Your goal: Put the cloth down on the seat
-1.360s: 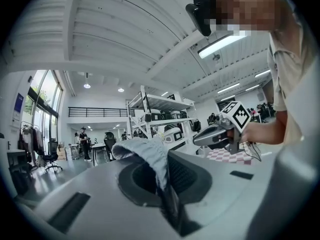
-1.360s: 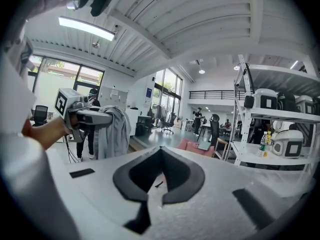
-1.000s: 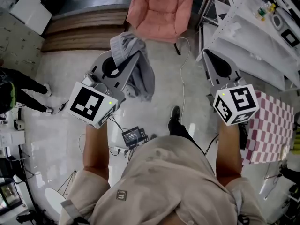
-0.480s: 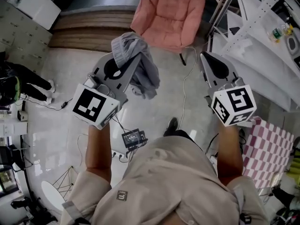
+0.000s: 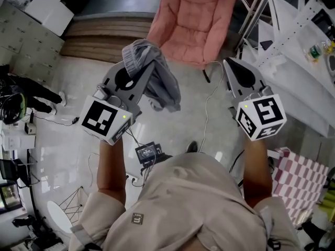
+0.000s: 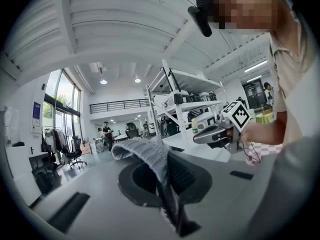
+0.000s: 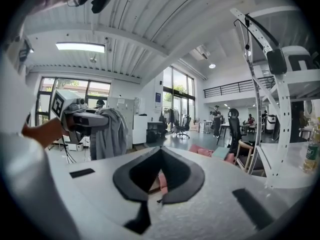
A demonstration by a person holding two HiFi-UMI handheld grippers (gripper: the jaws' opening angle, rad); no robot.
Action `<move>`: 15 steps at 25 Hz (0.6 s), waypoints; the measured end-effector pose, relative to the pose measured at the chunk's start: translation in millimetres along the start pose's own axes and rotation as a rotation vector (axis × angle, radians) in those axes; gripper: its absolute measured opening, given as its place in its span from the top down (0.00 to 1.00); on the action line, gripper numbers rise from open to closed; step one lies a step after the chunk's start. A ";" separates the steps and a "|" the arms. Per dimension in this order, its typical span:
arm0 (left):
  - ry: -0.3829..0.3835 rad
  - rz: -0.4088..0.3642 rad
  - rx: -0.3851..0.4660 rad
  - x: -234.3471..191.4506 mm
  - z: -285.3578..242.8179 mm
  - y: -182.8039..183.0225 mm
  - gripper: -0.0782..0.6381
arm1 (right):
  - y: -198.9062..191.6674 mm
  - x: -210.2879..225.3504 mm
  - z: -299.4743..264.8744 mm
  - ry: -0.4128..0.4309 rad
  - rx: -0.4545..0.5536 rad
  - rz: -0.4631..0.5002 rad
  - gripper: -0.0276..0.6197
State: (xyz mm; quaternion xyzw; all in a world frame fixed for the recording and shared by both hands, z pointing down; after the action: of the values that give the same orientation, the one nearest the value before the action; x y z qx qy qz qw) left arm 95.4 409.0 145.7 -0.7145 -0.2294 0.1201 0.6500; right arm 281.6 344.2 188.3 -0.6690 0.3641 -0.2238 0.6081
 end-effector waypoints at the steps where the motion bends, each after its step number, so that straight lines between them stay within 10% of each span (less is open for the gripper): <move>1: 0.005 -0.001 -0.002 -1.8 -6.7 0.5 0.86 | -0.1 6.8 -2.6 0.001 0.004 0.000 0.97; 15: -0.048 0.002 0.017 -66.8 -96.4 -8.6 0.86 | -8.7 61.1 -68.5 -0.053 -0.021 0.004 0.97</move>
State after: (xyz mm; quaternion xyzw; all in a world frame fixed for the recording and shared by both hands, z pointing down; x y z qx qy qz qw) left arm 81.5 292.8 157.8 -0.7060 -0.2432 0.1400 0.6502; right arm 271.3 253.2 199.0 -0.6803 0.3515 -0.2008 0.6110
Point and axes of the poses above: the fingertips, and each gripper's own axes: z backward along the fingers, x to its right, y out of its top, the point moved 3 cm from there along z, backward along the fingers, and after that the axes turned 5 degrees about z, right-handed, at the moved point
